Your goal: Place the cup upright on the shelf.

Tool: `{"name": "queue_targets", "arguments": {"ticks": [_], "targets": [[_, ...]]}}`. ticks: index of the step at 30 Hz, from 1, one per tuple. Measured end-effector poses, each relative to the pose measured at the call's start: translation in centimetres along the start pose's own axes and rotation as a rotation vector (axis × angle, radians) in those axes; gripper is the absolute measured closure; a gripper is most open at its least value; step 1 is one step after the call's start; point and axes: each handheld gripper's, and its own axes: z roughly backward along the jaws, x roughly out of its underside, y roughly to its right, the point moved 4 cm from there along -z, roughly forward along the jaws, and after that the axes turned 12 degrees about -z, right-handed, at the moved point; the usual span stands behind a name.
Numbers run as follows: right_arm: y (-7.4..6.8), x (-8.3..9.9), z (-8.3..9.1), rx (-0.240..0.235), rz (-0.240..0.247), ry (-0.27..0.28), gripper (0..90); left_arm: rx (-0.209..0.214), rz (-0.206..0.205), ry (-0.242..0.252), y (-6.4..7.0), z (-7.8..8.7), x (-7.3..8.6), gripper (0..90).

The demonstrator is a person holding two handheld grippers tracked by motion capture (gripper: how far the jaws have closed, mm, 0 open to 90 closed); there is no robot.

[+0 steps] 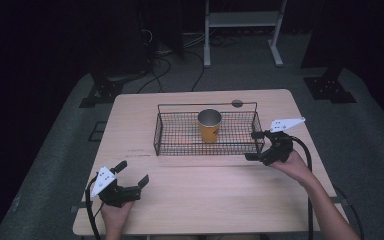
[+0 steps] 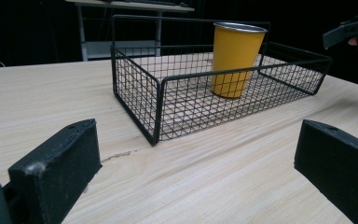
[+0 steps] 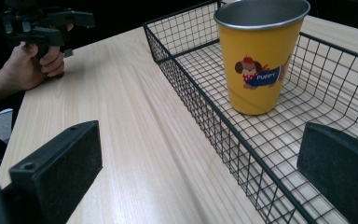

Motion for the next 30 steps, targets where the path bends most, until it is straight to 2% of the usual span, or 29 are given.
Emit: {"name": "queue_targets", "arguments": {"ticks": [24,30], "targets": [[-0.2,3.0,1.5,0.003,-0.033,0.021,0.0,0.000,-0.001,-0.003,0.0,0.0,0.0,0.0],[-0.2,4.0,1.8,0.004,-0.047,0.012,0.0,0.001,0.000,-0.003,0.0,0.0,0.0,0.0]]}}
